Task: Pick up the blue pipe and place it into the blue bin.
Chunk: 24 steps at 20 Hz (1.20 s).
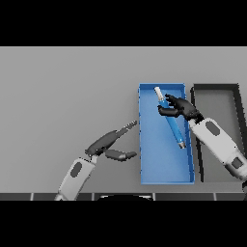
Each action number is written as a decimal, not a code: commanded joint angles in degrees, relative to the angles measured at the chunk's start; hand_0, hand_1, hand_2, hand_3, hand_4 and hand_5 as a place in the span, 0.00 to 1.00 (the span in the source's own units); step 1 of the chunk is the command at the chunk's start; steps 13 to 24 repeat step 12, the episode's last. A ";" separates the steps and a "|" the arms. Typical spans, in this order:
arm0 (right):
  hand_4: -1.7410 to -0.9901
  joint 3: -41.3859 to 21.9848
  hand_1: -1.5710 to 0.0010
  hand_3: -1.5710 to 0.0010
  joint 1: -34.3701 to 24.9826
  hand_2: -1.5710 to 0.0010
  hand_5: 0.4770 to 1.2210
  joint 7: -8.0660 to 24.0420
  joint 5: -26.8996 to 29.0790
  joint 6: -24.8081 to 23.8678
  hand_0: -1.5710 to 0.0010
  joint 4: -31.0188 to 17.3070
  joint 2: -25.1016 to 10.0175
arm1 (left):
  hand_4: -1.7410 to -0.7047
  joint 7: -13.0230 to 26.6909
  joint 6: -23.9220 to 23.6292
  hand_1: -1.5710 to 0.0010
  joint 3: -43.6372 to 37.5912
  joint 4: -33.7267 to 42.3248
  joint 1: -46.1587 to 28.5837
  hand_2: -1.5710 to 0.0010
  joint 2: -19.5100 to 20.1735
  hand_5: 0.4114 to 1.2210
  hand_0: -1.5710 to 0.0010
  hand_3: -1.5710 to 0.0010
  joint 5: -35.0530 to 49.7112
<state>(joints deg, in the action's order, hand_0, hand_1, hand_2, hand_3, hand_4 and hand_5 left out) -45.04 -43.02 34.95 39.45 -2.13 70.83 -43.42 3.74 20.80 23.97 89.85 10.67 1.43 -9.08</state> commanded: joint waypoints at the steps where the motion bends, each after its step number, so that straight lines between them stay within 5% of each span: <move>1: 0.75 -0.91 0.94 0.98 -0.36 0.95 0.42 0.00 -0.20 0.31 0.94 -0.26 -0.12 | 0.78 -0.30 -0.14 1.00 0.11 0.00 -0.04 1.00 -0.13 0.11 1.00 1.00 -0.13; 8: 0.87 -2.42 0.99 1.00 -0.47 0.99 0.32 -1.27 -1.27 2.73 0.99 0.37 -1.33 | 0.78 0.60 -0.10 1.00 -0.26 0.84 -0.01 1.00 0.17 0.10 1.00 1.00 0.35; 24: 0.87 -2.70 0.99 1.00 -0.39 0.99 0.32 -1.19 -1.11 3.74 0.99 0.98 -1.62 | 0.78 0.70 -0.86 1.00 0.52 1.05 -0.20 1.00 -0.55 0.10 1.00 1.00 -0.56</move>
